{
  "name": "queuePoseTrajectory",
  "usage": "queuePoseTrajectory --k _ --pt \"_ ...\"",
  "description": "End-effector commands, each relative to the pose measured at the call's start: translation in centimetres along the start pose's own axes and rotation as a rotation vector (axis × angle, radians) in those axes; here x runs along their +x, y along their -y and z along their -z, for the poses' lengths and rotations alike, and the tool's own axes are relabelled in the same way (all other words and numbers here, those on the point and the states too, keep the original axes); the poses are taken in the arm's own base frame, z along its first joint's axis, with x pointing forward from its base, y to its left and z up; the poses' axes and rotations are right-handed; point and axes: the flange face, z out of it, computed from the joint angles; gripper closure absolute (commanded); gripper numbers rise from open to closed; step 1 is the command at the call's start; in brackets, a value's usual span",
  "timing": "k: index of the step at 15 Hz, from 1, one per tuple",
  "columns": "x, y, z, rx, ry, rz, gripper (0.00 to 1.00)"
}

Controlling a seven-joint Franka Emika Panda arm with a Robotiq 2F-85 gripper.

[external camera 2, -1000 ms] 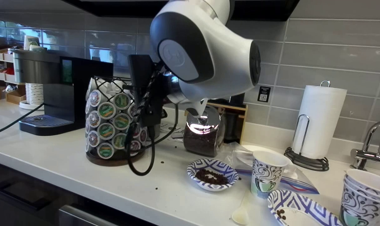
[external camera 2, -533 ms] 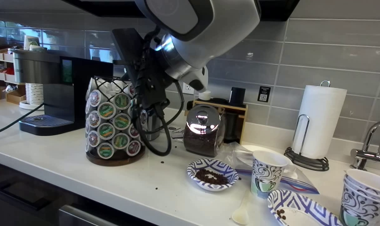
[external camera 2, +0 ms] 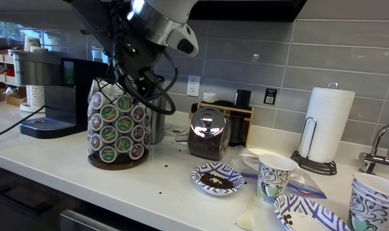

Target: Put the white object on the rack

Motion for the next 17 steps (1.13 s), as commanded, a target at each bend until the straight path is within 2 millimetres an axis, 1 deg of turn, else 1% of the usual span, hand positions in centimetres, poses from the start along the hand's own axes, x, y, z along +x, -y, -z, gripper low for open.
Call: queuePoseTrajectory --k 1,5,9,10,13,17 --pt "-2.2 2.2 1.0 -0.117 -0.042 0.098 0.0" --pt "-3.3 4.0 2.2 -0.171 -0.134 0.162 0.0" --pt "-4.2 5.0 2.9 -0.208 -0.197 0.198 0.0" --pt "-2.8 4.5 2.9 -0.185 -0.176 0.177 0.0" --pt "-3.3 5.0 3.1 -0.193 -0.189 0.187 0.0" --pt "-3.5 5.0 3.0 -0.193 -0.189 0.187 0.0"
